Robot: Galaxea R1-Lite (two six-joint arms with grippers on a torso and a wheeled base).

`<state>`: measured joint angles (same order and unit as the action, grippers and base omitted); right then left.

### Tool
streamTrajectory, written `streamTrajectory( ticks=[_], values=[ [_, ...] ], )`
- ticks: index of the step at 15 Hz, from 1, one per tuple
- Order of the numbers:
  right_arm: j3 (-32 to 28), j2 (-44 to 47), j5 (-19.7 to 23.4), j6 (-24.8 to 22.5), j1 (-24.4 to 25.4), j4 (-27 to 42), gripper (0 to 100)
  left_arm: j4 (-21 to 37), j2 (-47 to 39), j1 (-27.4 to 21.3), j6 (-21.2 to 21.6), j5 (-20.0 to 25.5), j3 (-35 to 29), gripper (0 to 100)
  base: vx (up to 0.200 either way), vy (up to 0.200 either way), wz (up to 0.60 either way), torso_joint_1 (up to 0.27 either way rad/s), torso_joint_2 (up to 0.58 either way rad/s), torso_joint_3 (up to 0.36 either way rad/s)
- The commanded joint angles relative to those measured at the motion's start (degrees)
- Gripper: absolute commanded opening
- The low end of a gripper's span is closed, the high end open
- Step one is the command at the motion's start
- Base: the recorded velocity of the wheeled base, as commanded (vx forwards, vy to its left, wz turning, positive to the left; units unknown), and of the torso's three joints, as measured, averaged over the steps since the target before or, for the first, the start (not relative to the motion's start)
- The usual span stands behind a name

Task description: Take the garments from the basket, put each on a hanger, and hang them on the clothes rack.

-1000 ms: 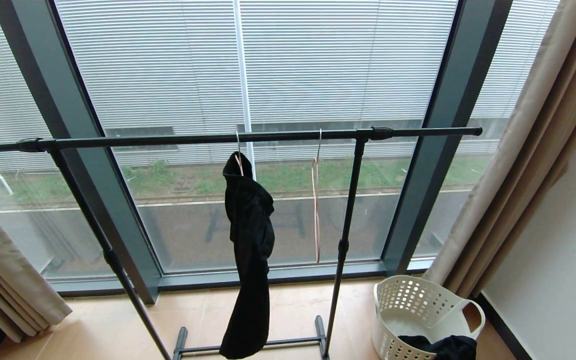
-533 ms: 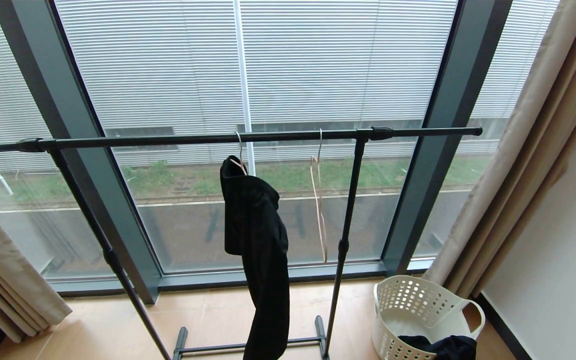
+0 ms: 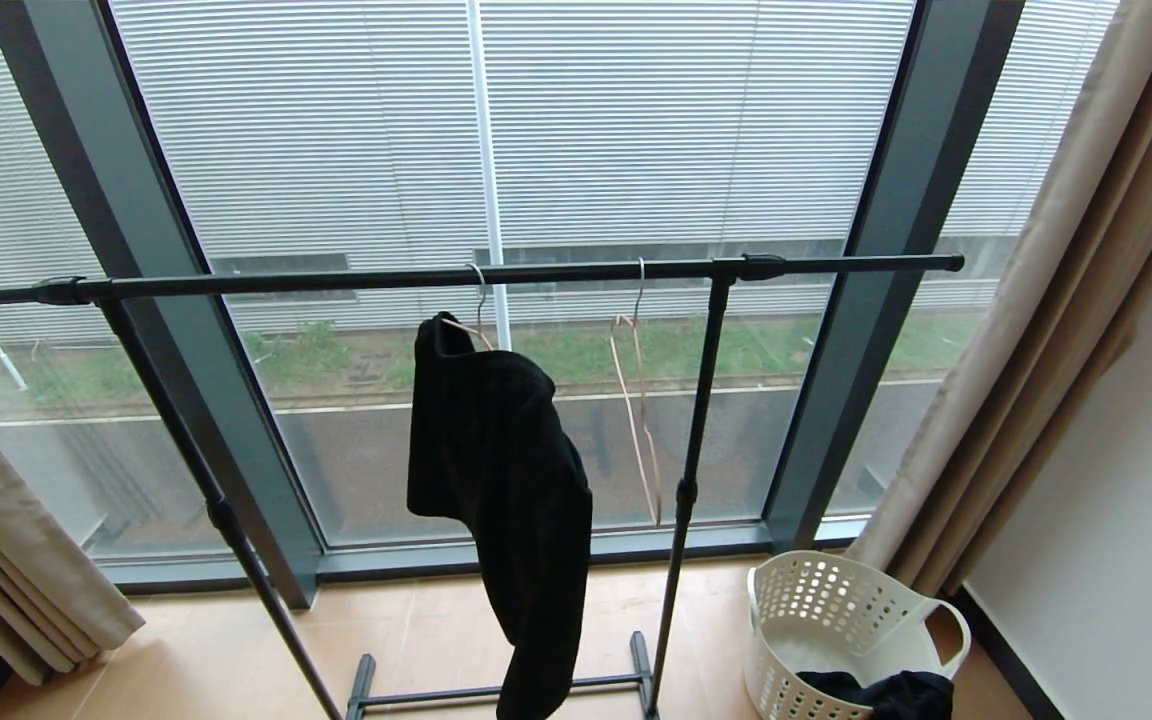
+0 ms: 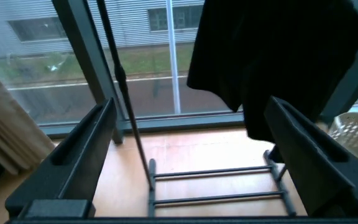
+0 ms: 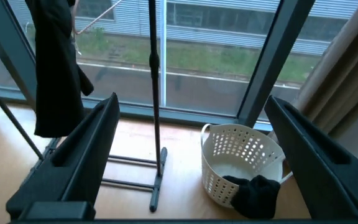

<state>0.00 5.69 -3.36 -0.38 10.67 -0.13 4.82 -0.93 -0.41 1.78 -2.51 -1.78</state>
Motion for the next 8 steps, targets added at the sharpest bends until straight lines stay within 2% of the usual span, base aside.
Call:
streamTrajectory(
  ticks=[1, 2, 4, 8],
  values=[
    [0.0, -1.3, 0.3, -4.2, -8.7, -0.1, 100, 0.2, 0.9, 0.0, 0.2, 0.1, -0.2, 100, 0.0, 0.0, 0.0, 0.0, 0.0, 0.0],
    [0.0, -5.1, 3.0, -7.2, -11.6, -0.4, 100, 0.3, 0.9, 0.0, 0.3, 0.7, -0.3, 100, 0.0, 0.0, 0.0, 0.0, 0.0, 0.0],
    [0.0, -5.4, 3.4, -7.2, -11.0, -0.6, 100, 0.3, 0.9, -0.1, -0.2, 1.5, -0.3, 100, 0.0, 0.0, 0.0, 0.0, 0.0, 0.0],
    [0.0, -5.5, 7.7, -1.6, -11.0, 0.0, 100, -0.2, 0.9, 0.0, -0.6, 1.5, 0.0, 100, 0.0, 0.0, 0.0, 0.0, 0.0, 0.0]
  ],
)
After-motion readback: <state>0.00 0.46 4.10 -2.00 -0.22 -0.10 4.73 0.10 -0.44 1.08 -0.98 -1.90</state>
